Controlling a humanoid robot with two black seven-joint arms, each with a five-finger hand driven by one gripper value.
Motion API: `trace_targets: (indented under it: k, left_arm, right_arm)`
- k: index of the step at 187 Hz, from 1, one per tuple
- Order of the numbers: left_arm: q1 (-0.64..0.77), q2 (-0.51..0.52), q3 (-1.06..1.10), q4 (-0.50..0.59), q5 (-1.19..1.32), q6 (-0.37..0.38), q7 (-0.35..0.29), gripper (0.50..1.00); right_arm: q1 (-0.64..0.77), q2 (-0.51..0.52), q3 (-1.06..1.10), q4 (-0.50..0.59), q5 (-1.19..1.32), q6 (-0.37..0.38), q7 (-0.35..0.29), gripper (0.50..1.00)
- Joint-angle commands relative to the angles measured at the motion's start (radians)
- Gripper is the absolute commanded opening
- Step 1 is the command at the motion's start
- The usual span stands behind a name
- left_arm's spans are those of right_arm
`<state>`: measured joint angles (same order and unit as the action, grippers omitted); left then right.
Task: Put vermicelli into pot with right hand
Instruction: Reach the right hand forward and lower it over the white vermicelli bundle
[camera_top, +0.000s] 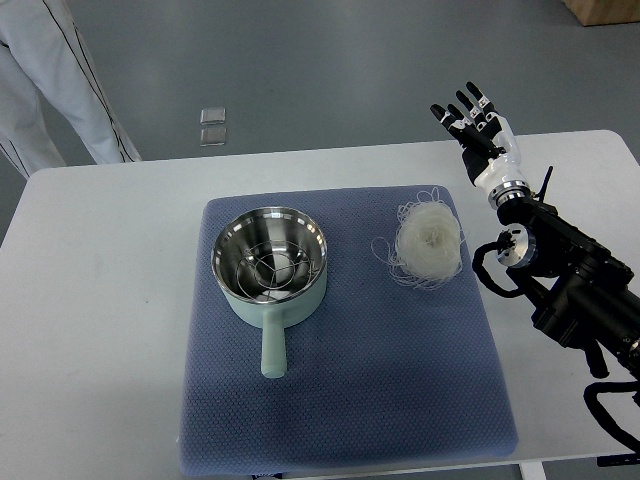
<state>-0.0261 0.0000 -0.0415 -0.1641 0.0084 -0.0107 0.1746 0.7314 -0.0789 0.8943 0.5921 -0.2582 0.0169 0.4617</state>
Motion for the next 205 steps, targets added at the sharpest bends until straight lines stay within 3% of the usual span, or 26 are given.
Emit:
trace_targets:
  k: [1,58,112,155,205]
  left_arm:
    - [0.0,0.0,0.0,0.0,0.001,0.0,0.0,1.0]
    - [0.0,0.0,0.0,0.0,-0.001,0.0,-0.001,1.0]
    - [0.0,0.0,0.0,0.0,-0.001,0.0,0.0,1.0]
    - [0.0,0.0,0.0,0.0,-0.001,0.0,0.0,1.0]
    - [-0.002,0.0,0.0,0.0,0.001,0.0,0.0,1.0]
  right_arm:
    - [-0.001,-0.01,0.0,0.002,-0.001,0.003,0.0,0.928]
    - [0.028,-0.051,-0.02,0.018,-0.196,0.002,0.002,0.928]
    - [0.089,-0.143,-0.155,0.058,-0.641,0.051,0.0,0.928]
    - [0.169,-0.317,-0.422,0.216,-0.961,0.101,0.005,0.928]
    - [0.33,-0.484,-0.606,0.383,-1.139,0.232,0.017,0.928]
